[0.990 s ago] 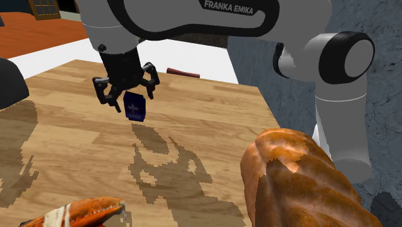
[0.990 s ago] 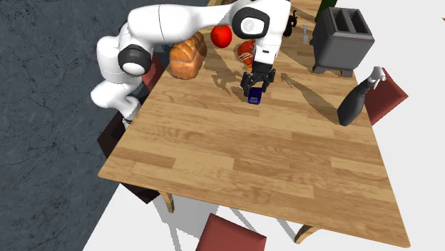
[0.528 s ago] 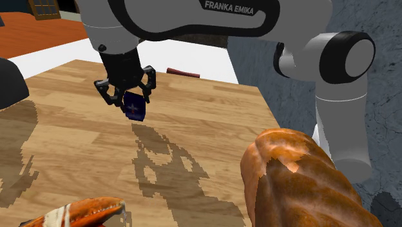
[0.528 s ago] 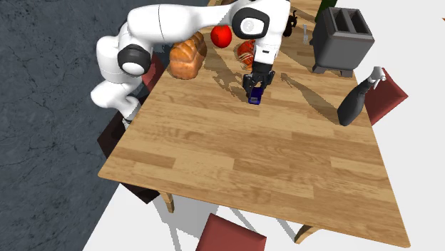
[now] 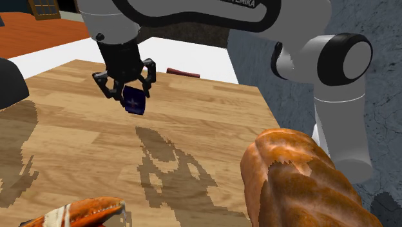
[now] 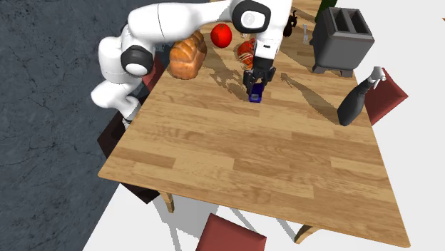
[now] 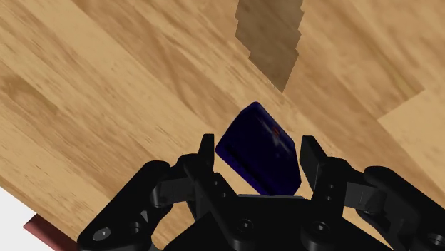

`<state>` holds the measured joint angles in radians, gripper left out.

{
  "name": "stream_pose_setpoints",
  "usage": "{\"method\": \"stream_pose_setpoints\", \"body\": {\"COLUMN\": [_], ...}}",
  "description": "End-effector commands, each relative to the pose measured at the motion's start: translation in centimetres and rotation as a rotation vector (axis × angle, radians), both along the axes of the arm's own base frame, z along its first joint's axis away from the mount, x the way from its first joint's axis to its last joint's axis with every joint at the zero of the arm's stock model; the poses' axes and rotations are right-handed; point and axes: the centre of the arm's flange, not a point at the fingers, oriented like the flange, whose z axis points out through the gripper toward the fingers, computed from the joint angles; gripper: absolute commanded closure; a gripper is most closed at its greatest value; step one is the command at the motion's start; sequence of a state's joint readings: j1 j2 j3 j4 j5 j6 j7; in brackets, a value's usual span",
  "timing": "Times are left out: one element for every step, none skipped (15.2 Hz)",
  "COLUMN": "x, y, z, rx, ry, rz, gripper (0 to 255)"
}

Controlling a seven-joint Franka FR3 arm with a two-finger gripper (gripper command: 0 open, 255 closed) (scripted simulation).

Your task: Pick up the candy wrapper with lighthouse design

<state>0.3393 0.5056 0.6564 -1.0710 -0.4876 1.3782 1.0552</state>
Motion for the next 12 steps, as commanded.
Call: {"method": "stream_pose_setpoints", "body": {"x": [-0.1,-0.1,-0.1,-0.1,-0.1,-0.1,-0.1,-0.1,-0.1,-0.1,-0.1,-0.1], "y": [0.1,0.1,0.1,0.1,0.1,0.1,0.1,0.1,0.1,0.1,0.1,0.1], "z": [1.1,1.6,2.1,2.6,3.2,3.7,4.2,4.8,5.3,5.8,5.9,5.9], "rx": [0.0,0.0,0.0,0.0,0.0,0.0,0.0,0.0,0.0,0.0,0.0,0.0], "ry": [0.0,0.0,0.0,0.0,0.0,0.0,0.0,0.0,0.0,0.0,0.0,0.0], "rz": [0.0,0.0,0.0,0.0,0.0,0.0,0.0,0.0,0.0,0.0,0.0,0.0], "gripper": [255,255,255,255,255,255,255,255,255,255,255,255]}}
